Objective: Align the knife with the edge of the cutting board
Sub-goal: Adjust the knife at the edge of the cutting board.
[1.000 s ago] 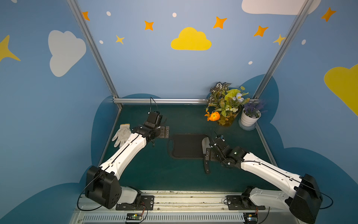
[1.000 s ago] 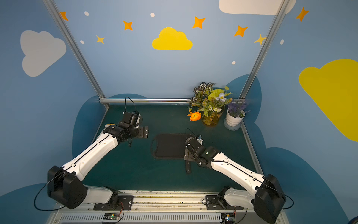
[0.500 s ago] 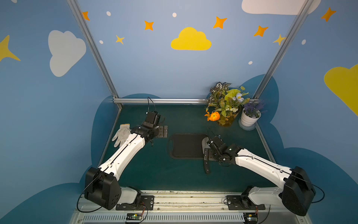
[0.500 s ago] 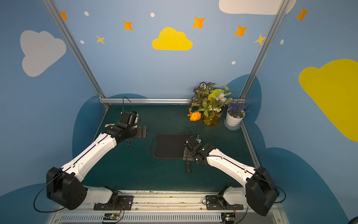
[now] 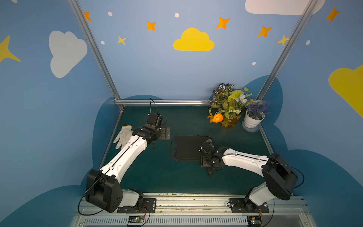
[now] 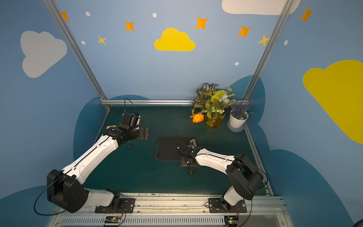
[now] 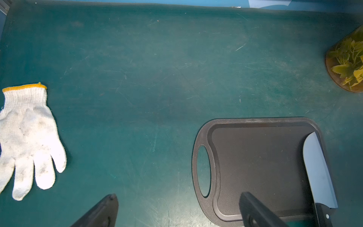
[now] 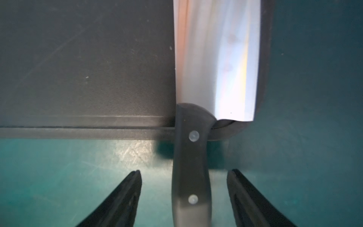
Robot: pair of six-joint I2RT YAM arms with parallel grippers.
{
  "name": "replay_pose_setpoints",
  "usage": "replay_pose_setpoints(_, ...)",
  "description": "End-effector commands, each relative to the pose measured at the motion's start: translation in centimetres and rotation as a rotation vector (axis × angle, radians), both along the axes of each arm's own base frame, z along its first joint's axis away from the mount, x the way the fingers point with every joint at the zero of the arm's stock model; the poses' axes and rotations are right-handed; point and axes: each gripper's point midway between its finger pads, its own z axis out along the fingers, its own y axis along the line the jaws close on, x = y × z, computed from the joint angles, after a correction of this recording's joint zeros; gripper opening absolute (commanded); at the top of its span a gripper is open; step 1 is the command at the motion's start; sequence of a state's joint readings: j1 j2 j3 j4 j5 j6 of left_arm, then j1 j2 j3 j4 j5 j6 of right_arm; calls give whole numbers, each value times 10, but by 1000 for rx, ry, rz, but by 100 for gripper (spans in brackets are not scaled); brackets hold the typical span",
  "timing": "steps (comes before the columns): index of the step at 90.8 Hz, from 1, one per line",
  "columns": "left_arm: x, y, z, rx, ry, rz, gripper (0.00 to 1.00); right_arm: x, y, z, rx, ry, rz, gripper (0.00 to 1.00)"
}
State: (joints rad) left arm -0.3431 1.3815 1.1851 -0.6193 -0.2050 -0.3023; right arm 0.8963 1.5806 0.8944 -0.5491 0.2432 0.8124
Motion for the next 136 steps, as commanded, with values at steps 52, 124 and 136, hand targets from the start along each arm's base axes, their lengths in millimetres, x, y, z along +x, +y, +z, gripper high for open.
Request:
replay_pose_setpoints(52, -1, 0, 2, -15, -7, 1, 100, 4, -3, -22, -51, -14, -25, 43)
replay_pose_setpoints(124, 0, 1, -1, -4, 1, 5, 100, 12, -13, -19, -47, -18, -10, 29)
replay_pose_setpoints(136, 0, 1, -1, -1, 0, 7, 100, 13, -14, -19, -45, -17, -6, 28)
